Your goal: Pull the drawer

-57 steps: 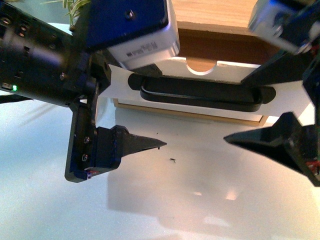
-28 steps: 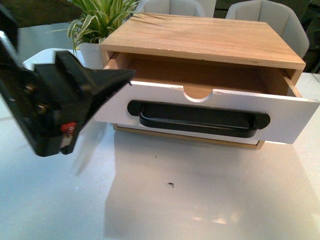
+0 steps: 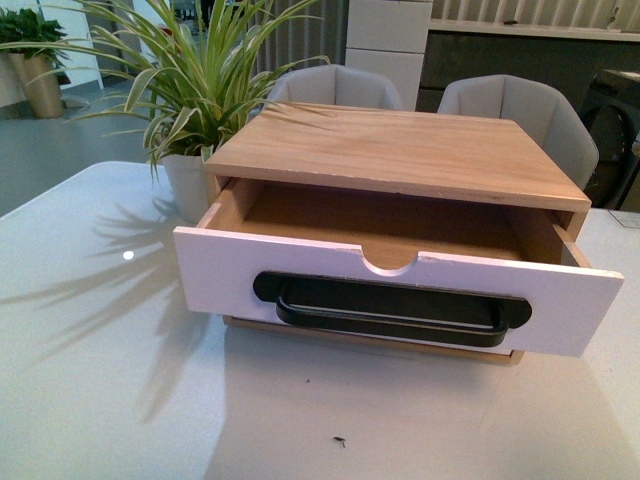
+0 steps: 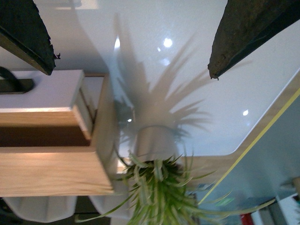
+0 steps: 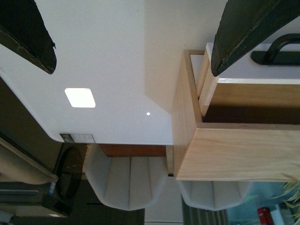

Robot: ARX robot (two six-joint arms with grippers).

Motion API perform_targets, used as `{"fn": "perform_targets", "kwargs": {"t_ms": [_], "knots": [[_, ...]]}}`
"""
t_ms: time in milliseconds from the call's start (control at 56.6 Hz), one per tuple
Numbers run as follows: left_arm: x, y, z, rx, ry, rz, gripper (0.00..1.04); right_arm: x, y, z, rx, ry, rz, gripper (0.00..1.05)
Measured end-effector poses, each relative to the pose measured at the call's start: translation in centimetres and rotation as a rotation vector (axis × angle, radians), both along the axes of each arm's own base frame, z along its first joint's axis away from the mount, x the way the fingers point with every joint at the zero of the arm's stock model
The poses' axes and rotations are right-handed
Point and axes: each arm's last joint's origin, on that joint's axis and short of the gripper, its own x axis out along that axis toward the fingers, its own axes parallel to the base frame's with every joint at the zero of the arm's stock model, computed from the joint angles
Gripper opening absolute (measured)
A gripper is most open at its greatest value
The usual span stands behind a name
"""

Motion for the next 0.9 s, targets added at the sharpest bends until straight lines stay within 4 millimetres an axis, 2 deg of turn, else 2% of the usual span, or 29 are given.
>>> {"fn": "perform_targets", "kwargs": {"t_ms": [247,300,353,389,406,653,795,830,901], "knots": [[-0.5,0.7,-0.6,-0.066,-0.004,0.066,0.97,-0.6,-0.5,-0.5,0.090,-0.016,-0.033,0.96],[-0.5,0.7,-0.6,-0.065,-0.007,0.073,0.97,-0.6,-0.5,-0.5,0.075,-0.037,0.036,0.90],[-0.7,0.7,-0.7,-0.048,-0.081,0.112,0.88,-0.7,-0.3,-0.8,0.047,-0.049,0.125,0.80],[-1.0,0.7,-0.8,-0.044,-0.124,0.121,0.79,-0.8,0.1,-1.2,0.033,-0.052,0.120,0.71],[-1.0,0.7,-0.8,-0.043,-0.126,0.122,0.78,-0.9,0.2,-1.2,0.033,-0.052,0.123,0.70],[-2.4,0.7,-1.6,-0.036,-0.141,0.124,0.33,-1.2,0.7,-2.6,0.013,-0.049,0.152,0.26],[-2.9,0.7,-2.1,-0.035,-0.141,0.124,0.08,-2.2,0.7,-3.2,0.010,-0.040,0.153,0.01],[-3.0,0.7,-2.0,-0.035,-0.144,0.124,0.03,-2.3,0.7,-3.1,0.010,-0.048,0.155,0.02],[-3.3,0.7,-1.9,-0.034,-0.153,0.123,0.03,-2.3,0.7,-3.2,0.008,-0.054,0.154,0.02]]}}
